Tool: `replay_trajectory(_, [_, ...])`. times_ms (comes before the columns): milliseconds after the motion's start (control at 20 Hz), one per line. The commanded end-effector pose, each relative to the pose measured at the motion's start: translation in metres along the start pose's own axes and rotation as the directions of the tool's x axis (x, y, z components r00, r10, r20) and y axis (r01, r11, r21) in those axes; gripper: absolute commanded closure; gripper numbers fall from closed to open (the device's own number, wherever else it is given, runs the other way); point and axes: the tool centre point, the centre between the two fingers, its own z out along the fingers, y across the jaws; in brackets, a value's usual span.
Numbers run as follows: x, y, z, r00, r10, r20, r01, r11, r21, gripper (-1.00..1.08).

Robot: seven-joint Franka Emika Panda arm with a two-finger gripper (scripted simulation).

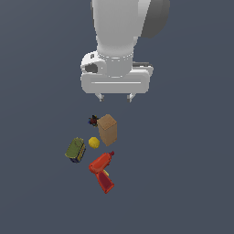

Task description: Pick up a designated object from a clutter of objects.

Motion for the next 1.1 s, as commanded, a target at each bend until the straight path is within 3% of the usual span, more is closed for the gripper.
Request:
replay_trajectory(0, [0.000, 0.000, 0.000, 1.000, 0.000, 0.000, 0.000, 1.000, 0.000, -0.92])
replay_trajectory(450, [0.000, 0.028, 0.006, 0.999, 0.033, 0.023, -0.033, 0.999, -0.008, -0.92])
replay_trajectory(1050, [0.010, 0.037, 0.018, 0.999, 0.046, 0.022, -0.046, 0.999, -0.002, -0.92])
